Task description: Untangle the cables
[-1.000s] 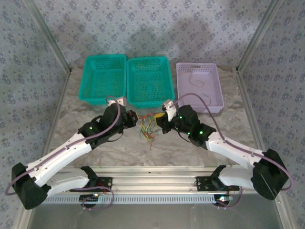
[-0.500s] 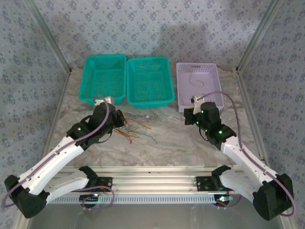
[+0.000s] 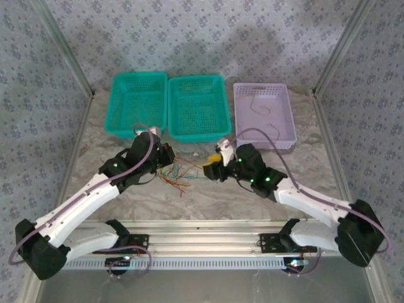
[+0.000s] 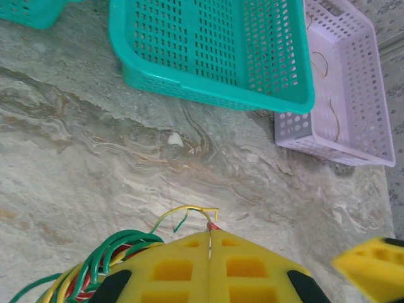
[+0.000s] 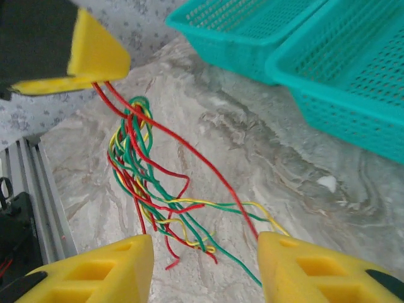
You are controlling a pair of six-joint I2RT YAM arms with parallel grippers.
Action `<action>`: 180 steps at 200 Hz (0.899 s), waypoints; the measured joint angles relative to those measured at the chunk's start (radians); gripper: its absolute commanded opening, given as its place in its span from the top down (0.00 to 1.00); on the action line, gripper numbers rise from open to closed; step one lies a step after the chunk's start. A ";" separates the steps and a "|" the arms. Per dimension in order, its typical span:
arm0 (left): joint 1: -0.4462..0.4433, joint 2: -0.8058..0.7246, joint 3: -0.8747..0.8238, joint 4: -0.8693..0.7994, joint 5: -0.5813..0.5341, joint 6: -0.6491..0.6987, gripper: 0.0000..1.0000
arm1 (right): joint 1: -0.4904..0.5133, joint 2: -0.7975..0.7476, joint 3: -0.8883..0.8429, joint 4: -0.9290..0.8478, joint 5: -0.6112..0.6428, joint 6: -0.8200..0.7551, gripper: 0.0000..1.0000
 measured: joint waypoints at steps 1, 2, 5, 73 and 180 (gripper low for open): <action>0.000 0.001 0.000 0.000 0.000 -0.001 1.00 | 0.001 0.004 0.000 0.002 0.000 0.000 0.51; -0.002 0.003 0.001 0.002 0.001 -0.001 1.00 | 0.002 0.007 0.000 0.005 0.000 0.000 0.51; -0.002 0.005 0.002 0.004 0.003 -0.002 1.00 | 0.006 0.023 0.000 0.014 0.001 0.000 0.52; -0.050 0.036 0.040 0.052 0.020 -0.025 1.00 | 0.069 0.294 0.071 0.162 0.010 0.005 0.56; -0.061 0.037 0.042 0.067 0.019 -0.037 1.00 | 0.080 0.371 0.081 0.323 0.095 0.040 1.00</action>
